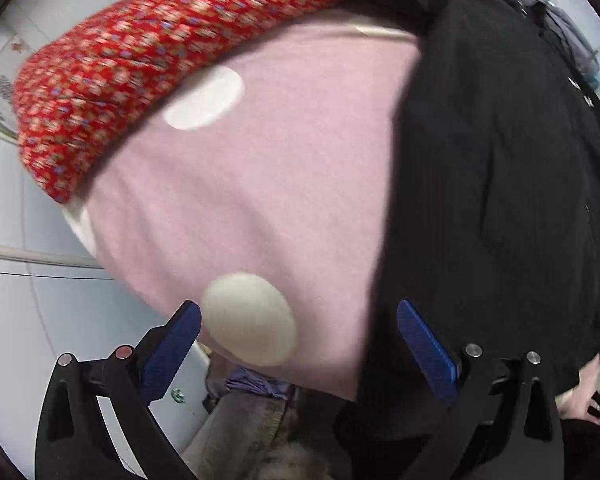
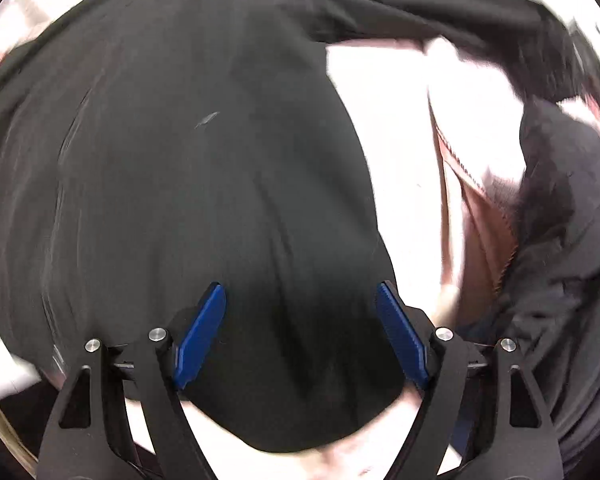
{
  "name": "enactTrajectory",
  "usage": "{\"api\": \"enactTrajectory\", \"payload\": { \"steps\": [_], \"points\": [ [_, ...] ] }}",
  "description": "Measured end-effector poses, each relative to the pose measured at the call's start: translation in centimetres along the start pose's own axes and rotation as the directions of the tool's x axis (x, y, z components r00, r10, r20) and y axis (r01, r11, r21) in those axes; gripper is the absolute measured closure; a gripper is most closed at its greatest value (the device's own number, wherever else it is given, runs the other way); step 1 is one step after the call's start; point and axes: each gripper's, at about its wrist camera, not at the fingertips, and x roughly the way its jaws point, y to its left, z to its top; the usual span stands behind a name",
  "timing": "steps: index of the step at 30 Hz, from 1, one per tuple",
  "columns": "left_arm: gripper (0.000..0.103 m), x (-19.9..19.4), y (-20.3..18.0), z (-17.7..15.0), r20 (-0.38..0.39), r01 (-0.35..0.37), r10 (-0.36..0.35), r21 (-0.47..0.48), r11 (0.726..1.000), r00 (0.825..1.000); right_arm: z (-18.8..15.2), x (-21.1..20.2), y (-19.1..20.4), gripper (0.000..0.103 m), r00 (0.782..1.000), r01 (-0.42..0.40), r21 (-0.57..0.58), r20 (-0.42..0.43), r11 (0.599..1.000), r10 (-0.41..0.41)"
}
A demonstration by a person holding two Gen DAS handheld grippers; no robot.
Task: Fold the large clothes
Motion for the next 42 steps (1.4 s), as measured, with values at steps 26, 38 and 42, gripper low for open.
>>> {"api": "enactTrajectory", "payload": {
  "steps": [26,38,42],
  "points": [
    [0.103,-4.9,10.4,0.5,0.015,-0.148,0.154,-0.207,0.967,0.988,-13.1,0.7,-2.0,0.026,0.989,-0.135,0.332,-0.014,0.933,0.149],
    [0.006,-1.8,1.8,0.9,0.01,-0.081,0.082,-0.022,0.996,0.997,-12.8,2.0,1.0,0.028,0.986,-0.164,0.263,0.066,0.951,0.152],
    [0.008,2.8,-0.7,-0.3,-0.092,-0.099,0.104,0.05,0.994,0.99,-12.4,1.3,4.5,0.074,0.986,-0.164,0.128,0.045,0.978,0.16]
  ]
}}
